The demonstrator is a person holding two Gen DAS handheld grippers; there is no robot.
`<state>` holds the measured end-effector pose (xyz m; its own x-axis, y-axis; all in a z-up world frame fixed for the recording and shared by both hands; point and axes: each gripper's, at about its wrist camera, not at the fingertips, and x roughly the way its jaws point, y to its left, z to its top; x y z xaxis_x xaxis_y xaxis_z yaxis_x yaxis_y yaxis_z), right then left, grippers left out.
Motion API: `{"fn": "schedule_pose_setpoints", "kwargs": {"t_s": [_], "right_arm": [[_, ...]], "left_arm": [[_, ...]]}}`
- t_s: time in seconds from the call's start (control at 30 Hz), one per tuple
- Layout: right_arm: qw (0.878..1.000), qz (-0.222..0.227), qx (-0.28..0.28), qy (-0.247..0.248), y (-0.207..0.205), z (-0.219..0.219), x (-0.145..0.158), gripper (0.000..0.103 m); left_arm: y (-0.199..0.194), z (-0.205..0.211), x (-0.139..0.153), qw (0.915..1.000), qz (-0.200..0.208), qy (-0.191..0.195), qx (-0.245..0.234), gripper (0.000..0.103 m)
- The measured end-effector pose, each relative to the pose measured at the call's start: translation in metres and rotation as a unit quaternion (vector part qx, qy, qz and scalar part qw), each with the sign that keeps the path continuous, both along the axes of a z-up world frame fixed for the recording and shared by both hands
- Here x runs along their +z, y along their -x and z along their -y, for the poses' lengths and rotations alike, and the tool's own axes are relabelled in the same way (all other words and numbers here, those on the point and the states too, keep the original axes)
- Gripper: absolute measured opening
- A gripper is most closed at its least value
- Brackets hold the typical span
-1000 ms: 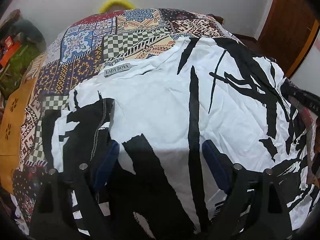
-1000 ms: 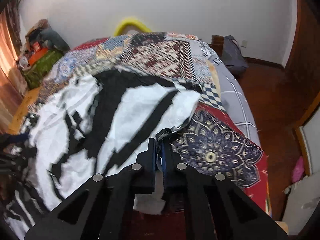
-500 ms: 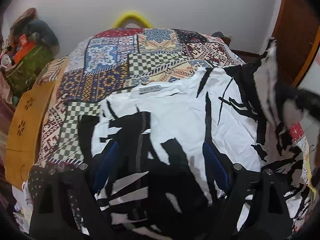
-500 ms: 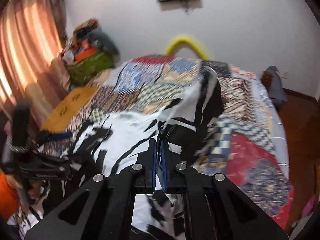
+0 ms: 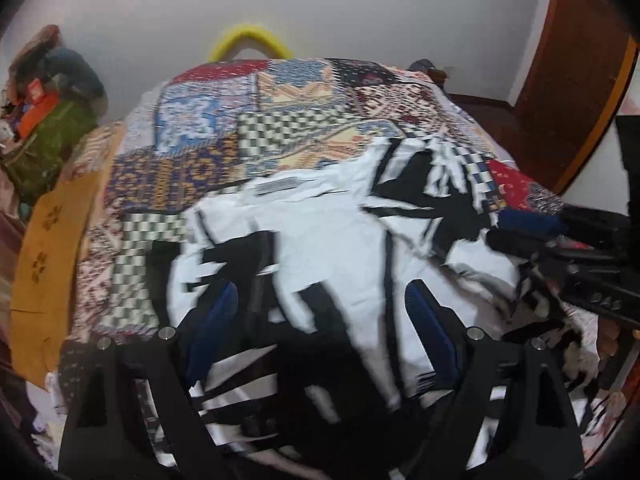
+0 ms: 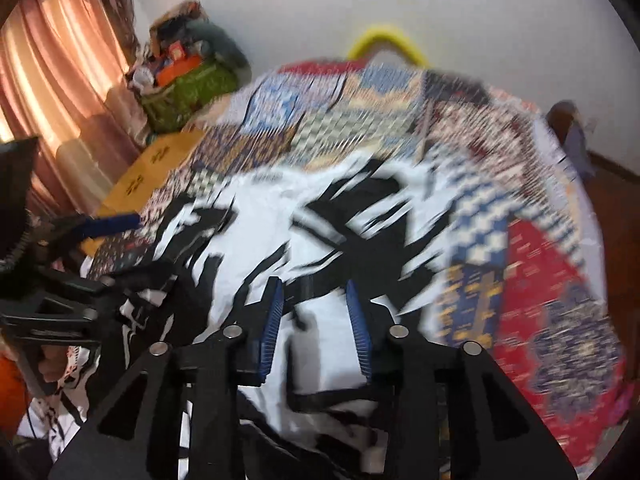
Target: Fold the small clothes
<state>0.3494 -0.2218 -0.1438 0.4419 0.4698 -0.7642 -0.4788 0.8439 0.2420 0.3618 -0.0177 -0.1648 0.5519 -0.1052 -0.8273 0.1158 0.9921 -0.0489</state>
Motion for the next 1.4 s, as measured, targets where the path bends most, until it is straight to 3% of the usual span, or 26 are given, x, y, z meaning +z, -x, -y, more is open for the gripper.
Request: {"fn": "schedule_pose_setpoints", "kwargs": {"t_s": [0.13, 0.3, 0.37, 0.43, 0.47, 0.53, 0.8, 0.93, 1.07, 1.17, 1.23, 1.4], "right_arm": [[0.999, 0.031, -0.024, 0.024, -0.004, 0.022, 0.011, 0.031], [0.998, 0.014, -0.029, 0.057, -0.005, 0.036, -0.016, 0.031], [0.997, 0.0, -0.022, 0.069, -0.001, 0.037, -0.032, 0.031], [0.997, -0.004, -0.014, 0.079, 0.003, 0.036, -0.043, 0.031], [0.997, -0.003, -0.013, 0.08, 0.005, 0.037, -0.045, 0.031], [0.997, 0.002, -0.012, 0.077, 0.009, 0.04, -0.045, 0.031], [0.995, -0.004, 0.007, 0.097, 0.033, 0.052, -0.048, 0.031], [0.995, -0.014, -0.008, 0.101, 0.047, 0.067, -0.044, 0.031], [0.996, -0.012, -0.032, 0.085, 0.067, 0.084, -0.026, 0.031], [0.996, -0.008, -0.046, 0.072, 0.085, 0.092, -0.014, 0.039], [0.996, -0.006, -0.053, 0.066, 0.095, 0.095, -0.01, 0.044], [0.996, -0.029, -0.065, 0.046, 0.118, 0.098, -0.017, 0.045]], "left_arm": [[-0.017, 0.026, -0.009, 0.999, -0.025, 0.031, -0.02, 0.086], [-0.032, 0.062, -0.03, 0.9947, -0.066, 0.06, -0.05, 0.079], [-0.036, 0.078, -0.039, 0.9949, -0.071, 0.043, -0.057, 0.076], [-0.038, 0.087, -0.047, 0.9965, -0.064, 0.001, -0.055, 0.074], [-0.039, 0.091, -0.052, 0.9965, -0.06, -0.025, -0.053, 0.074], [-0.038, 0.09, -0.057, 0.9964, -0.052, -0.04, -0.053, 0.074], [-0.03, 0.058, -0.052, 0.9966, -0.05, -0.061, -0.023, 0.074], [-0.018, 0.031, -0.043, 0.9964, -0.05, -0.068, 0.007, 0.074], [0.009, -0.009, -0.02, 0.997, -0.033, -0.06, 0.035, 0.074], [0.031, -0.04, -0.008, 0.9962, -0.032, -0.056, 0.058, 0.074], [0.047, -0.059, -0.005, 0.9951, -0.035, -0.056, 0.074, 0.075], [0.099, -0.11, -0.014, 0.9901, -0.058, -0.055, 0.116, 0.077]]}}
